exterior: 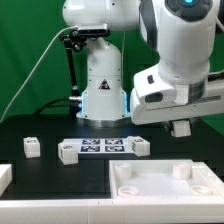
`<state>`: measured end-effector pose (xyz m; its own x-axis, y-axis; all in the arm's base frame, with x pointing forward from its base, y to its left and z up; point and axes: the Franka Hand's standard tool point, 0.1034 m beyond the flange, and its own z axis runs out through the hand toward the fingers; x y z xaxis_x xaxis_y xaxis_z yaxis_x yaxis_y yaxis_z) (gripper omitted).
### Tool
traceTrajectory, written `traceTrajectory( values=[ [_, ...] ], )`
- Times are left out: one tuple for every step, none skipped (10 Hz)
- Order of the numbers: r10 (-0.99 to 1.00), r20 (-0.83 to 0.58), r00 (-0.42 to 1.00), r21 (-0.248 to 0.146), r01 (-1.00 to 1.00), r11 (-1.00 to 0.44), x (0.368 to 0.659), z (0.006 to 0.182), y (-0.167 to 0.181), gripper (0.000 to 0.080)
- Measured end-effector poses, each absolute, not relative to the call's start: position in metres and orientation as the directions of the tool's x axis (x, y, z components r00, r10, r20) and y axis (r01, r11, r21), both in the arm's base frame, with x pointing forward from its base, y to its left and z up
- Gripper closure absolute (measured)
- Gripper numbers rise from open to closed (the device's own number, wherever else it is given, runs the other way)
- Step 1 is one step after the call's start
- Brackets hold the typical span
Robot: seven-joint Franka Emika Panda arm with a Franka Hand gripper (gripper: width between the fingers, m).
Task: Assemble one leg
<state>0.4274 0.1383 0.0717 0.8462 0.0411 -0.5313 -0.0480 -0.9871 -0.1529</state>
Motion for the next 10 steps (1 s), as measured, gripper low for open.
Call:
traceTrajectory(
  values=[
    [0.024, -0.431, 0.902, -0.147, -0.044, -0.988, 0.43, 0.071, 0.136, 0.0515],
    [0.066, -0.353, 0.933, -0.16, 0.009, -0.987, 0.439, 0.066, 0.127, 0.0515],
    [0.076, -0.261, 0.962, -0.147, 0.039, -0.988, 0.461, 0.072, 0.118, 0.0515],
    [0.096, -0.161, 0.982, -0.125, 0.076, -0.989, 0.483, 0.095, 0.114, 0.0515],
    [0.123, -0.064, 0.99, -0.107, 0.116, -0.988, 0.5, 0.114, 0.119, 0.0515],
    [0.111, 0.043, 0.993, -0.106, 0.115, -0.988, 0.51, 0.116, 0.121, 0.0515],
    [0.101, 0.148, 0.984, -0.097, 0.116, -0.988, 0.51, 0.113, 0.119, 0.0515],
    [0.092, 0.238, 0.967, -0.091, 0.117, -0.989, 0.51, 0.113, 0.117, 0.0515],
    [0.095, 0.339, 0.936, -0.082, 0.13, -0.988, 0.515, 0.113, 0.114, 0.0515],
    [0.139, 0.42, 0.897, -0.053, 0.177, -0.983, 0.531, 0.111, 0.109, 0.0515]
  ],
)
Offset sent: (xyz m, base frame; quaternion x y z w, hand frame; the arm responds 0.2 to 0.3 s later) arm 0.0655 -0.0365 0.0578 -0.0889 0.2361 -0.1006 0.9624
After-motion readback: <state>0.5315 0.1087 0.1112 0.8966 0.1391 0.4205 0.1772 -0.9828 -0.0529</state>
